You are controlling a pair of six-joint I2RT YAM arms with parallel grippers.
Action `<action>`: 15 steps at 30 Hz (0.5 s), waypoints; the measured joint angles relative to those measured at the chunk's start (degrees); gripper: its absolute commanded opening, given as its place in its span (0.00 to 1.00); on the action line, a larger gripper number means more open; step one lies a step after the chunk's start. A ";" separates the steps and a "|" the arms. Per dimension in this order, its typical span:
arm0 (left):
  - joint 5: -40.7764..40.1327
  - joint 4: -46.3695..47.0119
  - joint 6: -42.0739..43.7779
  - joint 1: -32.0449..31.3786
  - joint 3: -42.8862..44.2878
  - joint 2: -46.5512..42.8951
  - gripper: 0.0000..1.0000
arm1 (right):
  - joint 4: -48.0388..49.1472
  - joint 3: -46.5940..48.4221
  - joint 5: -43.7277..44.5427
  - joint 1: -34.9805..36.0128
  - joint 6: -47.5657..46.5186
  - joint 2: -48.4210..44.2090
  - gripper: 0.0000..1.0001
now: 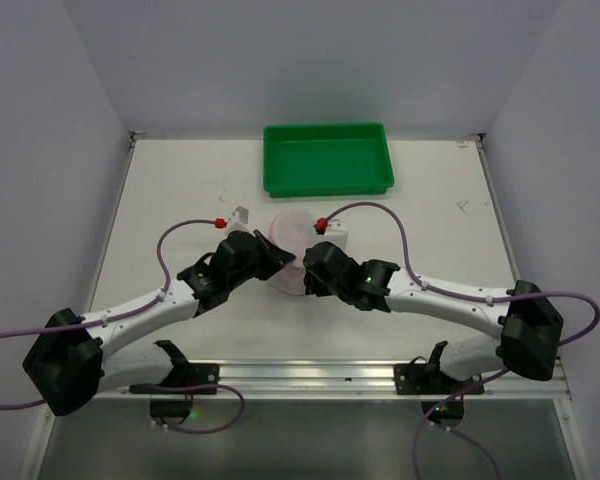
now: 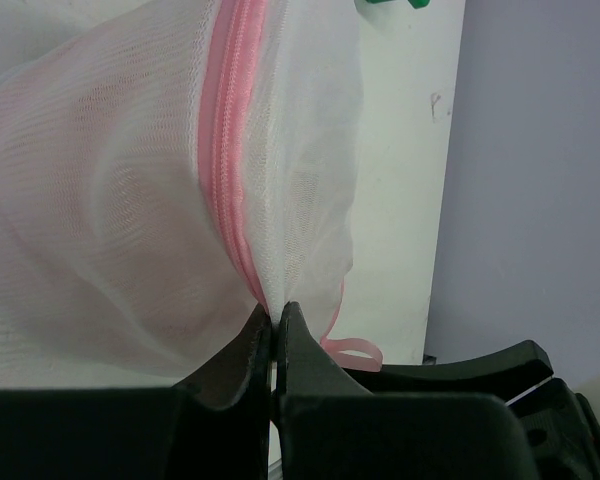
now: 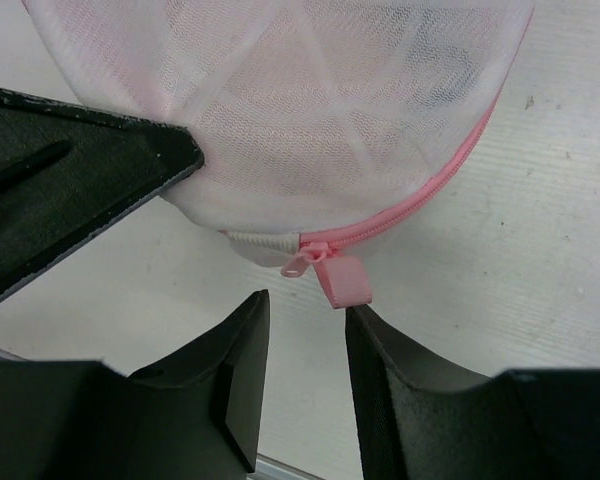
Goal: Unzip the laundry bag and remove the bra
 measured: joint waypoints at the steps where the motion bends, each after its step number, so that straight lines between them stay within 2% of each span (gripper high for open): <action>1: 0.00 0.00 0.00 0.00 0.00 0.00 0.00 | -0.31 0.39 0.33 0.00 0.17 0.33 0.38; 9: -0.02 -0.02 0.00 0.00 0.00 0.00 0.00 | -0.46 3.06 2.12 0.00 0.63 2.54 0.37; 15: -0.13 -0.02 0.00 0.00 0.00 -0.02 0.00 | -0.59 4.24 3.17 0.00 0.94 4.31 0.32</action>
